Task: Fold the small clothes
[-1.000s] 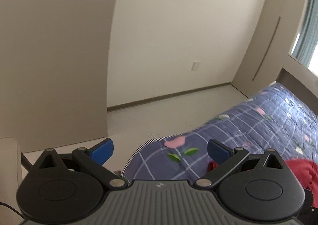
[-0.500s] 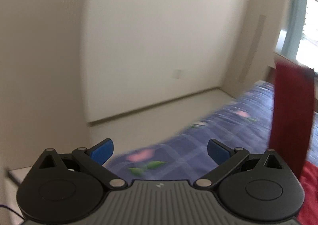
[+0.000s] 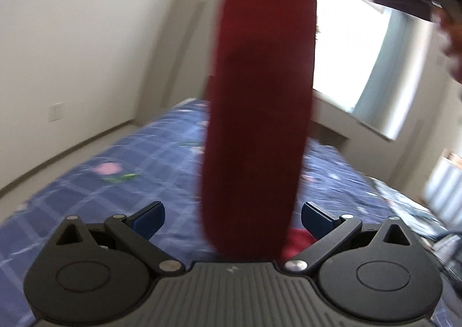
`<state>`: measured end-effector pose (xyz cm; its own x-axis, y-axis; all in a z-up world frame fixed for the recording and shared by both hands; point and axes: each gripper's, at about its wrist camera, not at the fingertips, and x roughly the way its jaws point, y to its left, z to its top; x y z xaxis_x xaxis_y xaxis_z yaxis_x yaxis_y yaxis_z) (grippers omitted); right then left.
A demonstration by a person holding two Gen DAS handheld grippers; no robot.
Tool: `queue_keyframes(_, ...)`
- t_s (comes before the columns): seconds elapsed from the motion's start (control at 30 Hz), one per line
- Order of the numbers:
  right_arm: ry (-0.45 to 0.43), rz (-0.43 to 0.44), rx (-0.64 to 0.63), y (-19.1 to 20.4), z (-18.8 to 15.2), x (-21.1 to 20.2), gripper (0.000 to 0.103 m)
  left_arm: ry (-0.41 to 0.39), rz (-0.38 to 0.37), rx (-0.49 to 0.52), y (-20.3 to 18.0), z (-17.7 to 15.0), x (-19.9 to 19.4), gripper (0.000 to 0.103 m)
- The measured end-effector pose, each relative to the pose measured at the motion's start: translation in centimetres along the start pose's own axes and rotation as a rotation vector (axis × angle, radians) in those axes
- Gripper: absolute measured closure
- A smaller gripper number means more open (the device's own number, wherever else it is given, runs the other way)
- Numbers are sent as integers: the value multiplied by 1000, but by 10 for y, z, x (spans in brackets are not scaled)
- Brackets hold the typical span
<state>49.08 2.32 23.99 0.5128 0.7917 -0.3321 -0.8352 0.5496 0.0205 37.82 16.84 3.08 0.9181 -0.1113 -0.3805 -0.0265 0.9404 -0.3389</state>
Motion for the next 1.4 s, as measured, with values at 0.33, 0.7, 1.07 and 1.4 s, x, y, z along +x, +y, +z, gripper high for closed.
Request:
queue_keyframes(0.33,-88,-79,49,-55,-22,-41,98,147,291,211,-48,-46,76,3)
queue_keyframes(0.7,-103,-467,280,-176,-192,-186,98,52,510,483,-91,-75,122,13)
queue_keyframes(1.07,79,-601,555,-194,-362,-233,98,253,201,506,-101,-117,109,0)
queue_keyframes(1.4,140,-579,653,-194,-395,-250,72,312,82,165,-57,-66,92,0)
